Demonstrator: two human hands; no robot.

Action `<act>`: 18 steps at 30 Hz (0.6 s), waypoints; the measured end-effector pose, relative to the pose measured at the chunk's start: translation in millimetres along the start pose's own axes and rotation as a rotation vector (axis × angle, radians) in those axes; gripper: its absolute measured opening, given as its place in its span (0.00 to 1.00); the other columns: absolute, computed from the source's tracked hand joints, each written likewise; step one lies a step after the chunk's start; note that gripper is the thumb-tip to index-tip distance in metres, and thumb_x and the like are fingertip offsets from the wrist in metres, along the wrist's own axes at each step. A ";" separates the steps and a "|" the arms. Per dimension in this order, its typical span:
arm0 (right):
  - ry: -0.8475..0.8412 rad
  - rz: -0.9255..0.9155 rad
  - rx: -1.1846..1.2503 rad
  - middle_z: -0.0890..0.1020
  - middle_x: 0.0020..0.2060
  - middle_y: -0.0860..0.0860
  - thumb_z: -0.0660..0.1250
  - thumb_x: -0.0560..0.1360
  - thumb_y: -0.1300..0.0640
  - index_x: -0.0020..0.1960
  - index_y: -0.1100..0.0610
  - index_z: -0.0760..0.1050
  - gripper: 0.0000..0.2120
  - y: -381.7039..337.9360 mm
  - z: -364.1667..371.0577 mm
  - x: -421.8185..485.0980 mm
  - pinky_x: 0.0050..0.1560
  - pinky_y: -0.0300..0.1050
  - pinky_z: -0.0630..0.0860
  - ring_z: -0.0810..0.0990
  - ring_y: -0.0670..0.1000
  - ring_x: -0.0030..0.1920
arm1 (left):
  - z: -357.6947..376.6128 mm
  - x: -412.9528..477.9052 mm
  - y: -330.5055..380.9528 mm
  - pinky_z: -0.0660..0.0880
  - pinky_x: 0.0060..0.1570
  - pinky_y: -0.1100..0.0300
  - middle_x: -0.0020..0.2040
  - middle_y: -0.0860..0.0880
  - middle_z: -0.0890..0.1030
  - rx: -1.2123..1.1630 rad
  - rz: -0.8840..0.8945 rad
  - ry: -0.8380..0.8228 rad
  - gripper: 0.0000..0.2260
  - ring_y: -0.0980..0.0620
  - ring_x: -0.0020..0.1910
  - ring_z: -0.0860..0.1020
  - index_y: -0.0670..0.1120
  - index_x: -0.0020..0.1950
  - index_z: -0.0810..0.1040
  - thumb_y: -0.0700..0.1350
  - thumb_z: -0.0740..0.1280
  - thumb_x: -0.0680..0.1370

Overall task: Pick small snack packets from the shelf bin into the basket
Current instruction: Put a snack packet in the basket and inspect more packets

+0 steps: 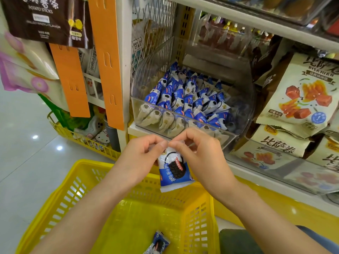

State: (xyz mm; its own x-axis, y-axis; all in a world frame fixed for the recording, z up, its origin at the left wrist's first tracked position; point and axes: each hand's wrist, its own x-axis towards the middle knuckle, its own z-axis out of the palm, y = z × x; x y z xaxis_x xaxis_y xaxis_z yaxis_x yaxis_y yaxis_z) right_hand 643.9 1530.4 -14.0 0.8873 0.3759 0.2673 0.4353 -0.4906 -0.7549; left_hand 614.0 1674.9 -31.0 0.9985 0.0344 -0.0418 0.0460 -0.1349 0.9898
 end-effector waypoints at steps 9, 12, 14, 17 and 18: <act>0.180 -0.123 -0.155 0.75 0.38 0.42 0.66 0.73 0.53 0.42 0.48 0.75 0.02 -3.5 -5.0 -3.6 0.42 0.31 0.66 0.71 0.42 0.42 | 4.2 -0.8 -6.0 0.75 0.47 0.51 0.41 0.51 0.79 0.167 -0.065 0.180 0.12 0.48 0.45 0.78 0.51 0.42 0.73 0.58 0.60 0.75; 0.249 -0.118 -0.045 0.76 0.39 0.43 0.66 0.74 0.55 0.43 0.48 0.74 0.03 -5.9 -7.4 -3.0 0.43 0.33 0.70 0.74 0.44 0.43 | 6.4 0.1 -5.1 0.74 0.42 0.54 0.38 0.50 0.79 0.135 -0.280 0.071 0.20 0.50 0.38 0.79 0.49 0.41 0.74 0.60 0.50 0.78; 0.247 -0.150 0.007 0.78 0.40 0.44 0.67 0.74 0.57 0.43 0.50 0.75 0.03 -7.3 -9.3 -2.9 0.45 0.32 0.71 0.76 0.43 0.44 | 9.3 1.1 0.9 0.74 0.36 0.60 0.35 0.50 0.82 -0.083 -0.412 -0.046 0.27 0.53 0.32 0.80 0.47 0.40 0.78 0.60 0.45 0.79; 0.160 -0.224 0.042 0.78 0.42 0.45 0.68 0.72 0.58 0.42 0.53 0.78 0.01 -7.6 -9.5 -3.5 0.50 0.32 0.70 0.76 0.42 0.47 | 3.8 2.7 5.4 0.76 0.38 0.58 0.40 0.47 0.85 -0.448 -0.408 -0.075 0.27 0.50 0.36 0.83 0.45 0.47 0.80 0.60 0.46 0.79; 0.126 -0.244 0.030 0.78 0.43 0.45 0.69 0.72 0.57 0.42 0.54 0.78 0.01 -7.5 -8.8 -4.0 0.51 0.33 0.70 0.76 0.42 0.48 | 0.3 2.7 5.6 0.76 0.40 0.57 0.43 0.46 0.85 -0.553 -0.371 -0.058 0.25 0.49 0.39 0.83 0.45 0.50 0.80 0.60 0.49 0.78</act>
State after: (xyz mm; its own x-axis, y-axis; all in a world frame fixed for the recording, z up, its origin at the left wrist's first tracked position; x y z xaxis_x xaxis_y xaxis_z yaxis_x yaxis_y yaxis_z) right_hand 638.4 1525.7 -4.1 0.7698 0.3781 0.5142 0.6351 -0.3732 -0.6763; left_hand 616.9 1674.0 -25.6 0.9201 -0.0748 -0.3845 0.3806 0.4034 0.8321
